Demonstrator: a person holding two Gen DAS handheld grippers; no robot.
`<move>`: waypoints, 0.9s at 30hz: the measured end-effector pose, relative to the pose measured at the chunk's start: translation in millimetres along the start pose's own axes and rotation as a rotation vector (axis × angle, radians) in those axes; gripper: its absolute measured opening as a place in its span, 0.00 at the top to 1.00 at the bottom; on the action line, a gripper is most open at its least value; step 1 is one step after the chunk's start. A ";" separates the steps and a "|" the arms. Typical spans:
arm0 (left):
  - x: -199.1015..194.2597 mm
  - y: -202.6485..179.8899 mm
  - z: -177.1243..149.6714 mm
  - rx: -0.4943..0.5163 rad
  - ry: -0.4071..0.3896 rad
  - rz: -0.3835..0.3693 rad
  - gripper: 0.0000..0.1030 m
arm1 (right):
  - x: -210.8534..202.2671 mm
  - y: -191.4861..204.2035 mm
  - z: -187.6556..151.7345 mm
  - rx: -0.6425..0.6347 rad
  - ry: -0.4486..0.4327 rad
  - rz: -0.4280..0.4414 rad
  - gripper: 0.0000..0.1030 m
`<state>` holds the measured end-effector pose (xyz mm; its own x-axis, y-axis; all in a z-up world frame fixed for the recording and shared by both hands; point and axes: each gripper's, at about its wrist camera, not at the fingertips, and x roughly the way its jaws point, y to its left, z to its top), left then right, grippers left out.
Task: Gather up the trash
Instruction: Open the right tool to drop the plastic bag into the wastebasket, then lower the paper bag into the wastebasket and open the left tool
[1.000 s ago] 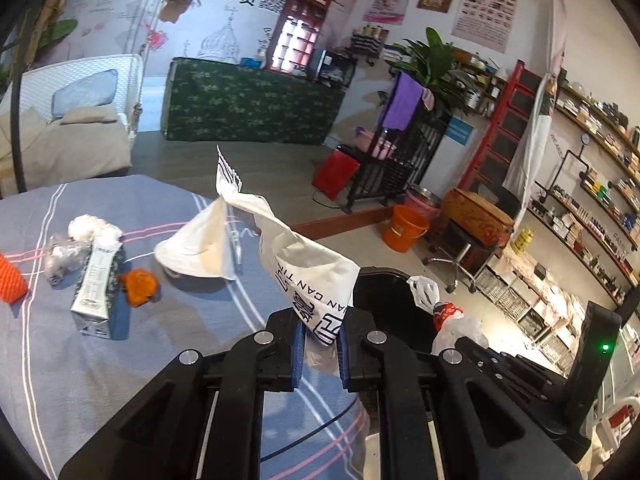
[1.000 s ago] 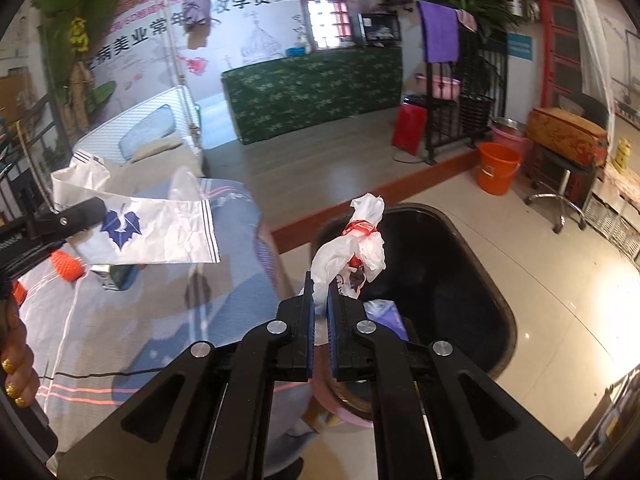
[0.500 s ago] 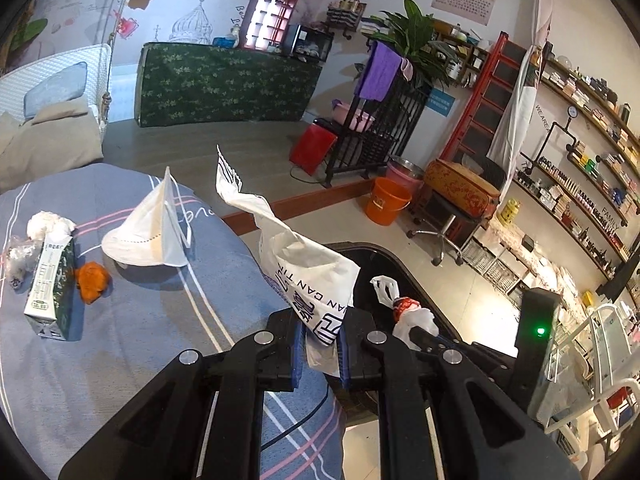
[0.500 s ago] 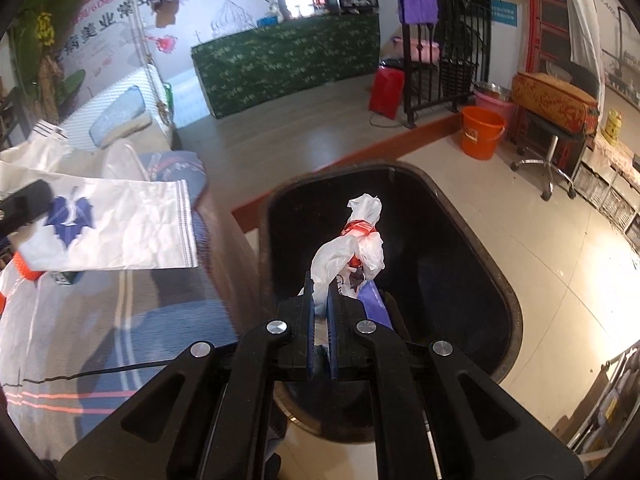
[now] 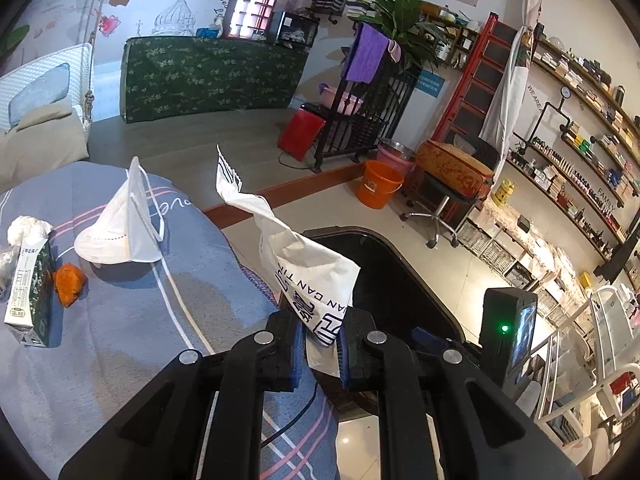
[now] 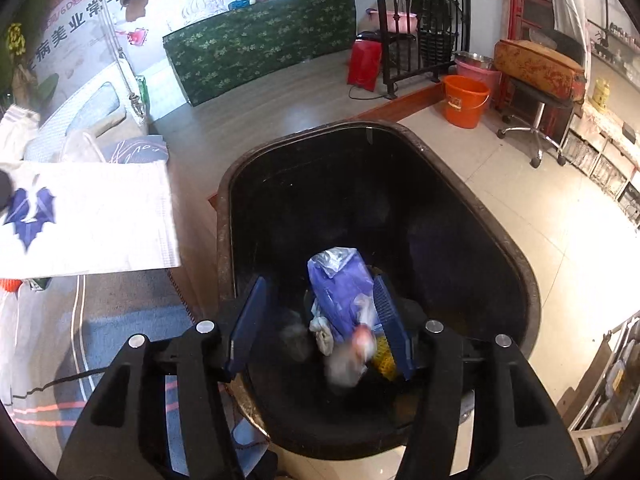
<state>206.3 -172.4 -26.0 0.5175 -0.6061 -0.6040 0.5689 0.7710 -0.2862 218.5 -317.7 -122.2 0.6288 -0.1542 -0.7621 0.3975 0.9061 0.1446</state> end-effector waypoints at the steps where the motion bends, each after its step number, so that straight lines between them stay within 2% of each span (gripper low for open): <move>1: 2.5 -3.0 0.8 0.000 0.005 -0.003 0.87 | -2.1 1.0 -1.0 -0.007 0.000 -0.009 0.45; 6: 15.0 -10.8 7.8 0.015 0.010 -0.012 0.87 | -20.8 1.2 -7.7 -0.014 -0.026 -0.011 0.45; 12: 35.9 -24.6 19.6 0.045 0.014 -0.020 0.87 | -47.1 -5.5 -22.4 -0.013 -0.053 -0.019 0.38; 19: 70.7 -46.7 20.4 0.095 0.078 -0.041 0.87 | -71.5 -16.7 -33.7 0.003 -0.073 -0.040 0.35; 27: 100.0 -59.5 11.6 0.139 0.157 -0.064 0.87 | -76.4 -35.9 -38.4 0.042 -0.076 -0.071 0.34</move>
<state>231.6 -281.2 -60.8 0.3775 -0.6066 -0.6997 0.6861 0.6907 -0.2287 130.5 -323.3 -93.4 0.6463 -0.2487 -0.7215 0.4700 0.8746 0.1195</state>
